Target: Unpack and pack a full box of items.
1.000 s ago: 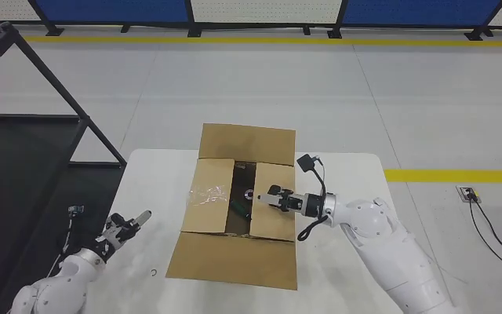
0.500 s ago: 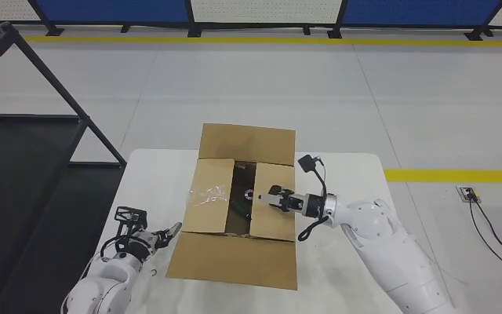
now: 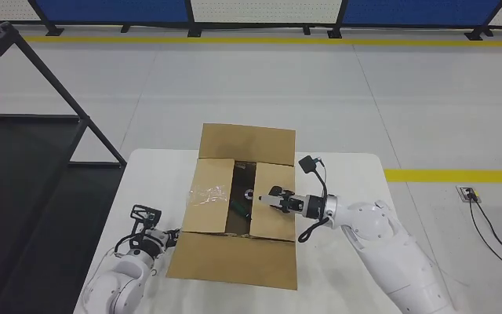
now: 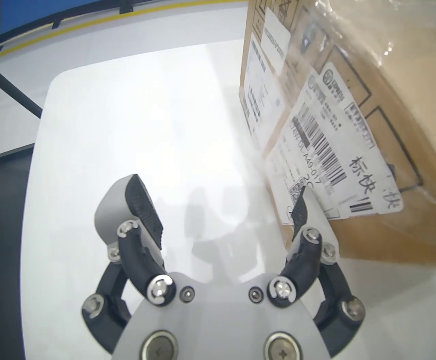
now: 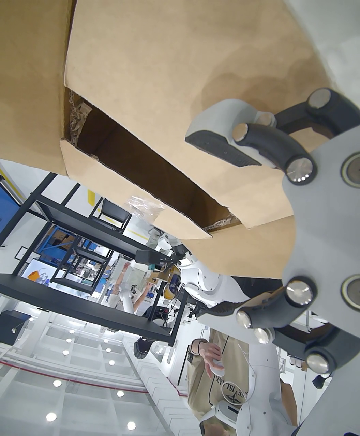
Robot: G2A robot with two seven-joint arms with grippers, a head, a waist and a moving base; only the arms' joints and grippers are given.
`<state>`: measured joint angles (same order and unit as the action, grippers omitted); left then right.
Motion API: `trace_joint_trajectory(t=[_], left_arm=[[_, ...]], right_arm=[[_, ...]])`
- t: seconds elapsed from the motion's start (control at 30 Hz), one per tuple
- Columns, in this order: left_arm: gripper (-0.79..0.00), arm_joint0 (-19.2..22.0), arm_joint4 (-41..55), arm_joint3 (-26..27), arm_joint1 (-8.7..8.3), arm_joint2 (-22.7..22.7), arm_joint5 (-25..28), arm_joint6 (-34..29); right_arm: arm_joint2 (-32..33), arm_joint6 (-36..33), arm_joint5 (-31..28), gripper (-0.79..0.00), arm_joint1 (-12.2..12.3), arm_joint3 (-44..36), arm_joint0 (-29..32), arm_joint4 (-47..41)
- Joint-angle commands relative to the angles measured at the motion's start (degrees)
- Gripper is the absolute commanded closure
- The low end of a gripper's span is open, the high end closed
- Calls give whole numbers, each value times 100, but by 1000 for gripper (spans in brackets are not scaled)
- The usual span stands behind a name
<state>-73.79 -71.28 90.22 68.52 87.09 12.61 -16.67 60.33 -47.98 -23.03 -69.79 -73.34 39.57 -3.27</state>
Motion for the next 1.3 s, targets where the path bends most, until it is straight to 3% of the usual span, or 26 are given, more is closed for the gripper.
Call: trace_joint_trajectory(t=[0.0, 0.8, 1.27], left_arm=[[-785, 54, -28, -56, 8, -60, -68, 36], [-785, 508, 476, -394, 135, -306, -1062, 380], [-785, 303, 278, -326, 145, -258, -1252, 800]], right_arm=[[16, 12, 10, -785, 5, -21, 19, 10], [63, -5, 68, -785, 21, -96, 60, 37], [22, -19, 8, -785, -1, 56, -28, -30]])
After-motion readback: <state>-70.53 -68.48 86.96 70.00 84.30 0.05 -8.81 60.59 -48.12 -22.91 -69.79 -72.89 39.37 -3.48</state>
